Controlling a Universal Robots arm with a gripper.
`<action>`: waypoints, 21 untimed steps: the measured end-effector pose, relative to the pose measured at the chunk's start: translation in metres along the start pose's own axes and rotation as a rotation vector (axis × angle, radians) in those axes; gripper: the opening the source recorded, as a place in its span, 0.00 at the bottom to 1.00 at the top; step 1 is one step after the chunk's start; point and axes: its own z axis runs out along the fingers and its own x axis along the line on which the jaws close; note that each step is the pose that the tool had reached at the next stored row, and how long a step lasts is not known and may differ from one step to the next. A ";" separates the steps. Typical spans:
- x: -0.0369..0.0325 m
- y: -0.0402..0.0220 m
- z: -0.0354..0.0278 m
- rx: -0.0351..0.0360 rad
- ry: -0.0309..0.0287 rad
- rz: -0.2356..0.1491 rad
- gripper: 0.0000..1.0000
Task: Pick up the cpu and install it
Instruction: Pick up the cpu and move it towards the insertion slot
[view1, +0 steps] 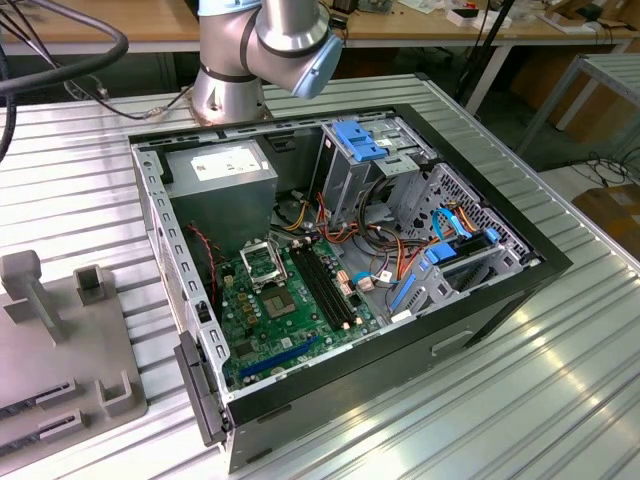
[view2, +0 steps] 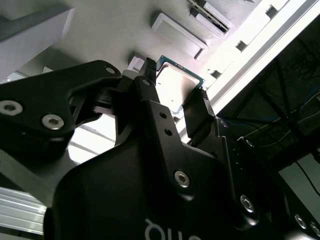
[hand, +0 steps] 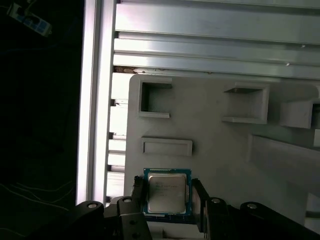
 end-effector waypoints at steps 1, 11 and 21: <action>0.0000 0.0000 -0.0006 0.0000 0.0000 0.000 0.47; 0.0005 -0.0001 -0.0105 0.0000 0.0000 0.000 0.47; 0.0009 -0.0002 -0.0206 -0.0004 -0.0001 0.000 0.47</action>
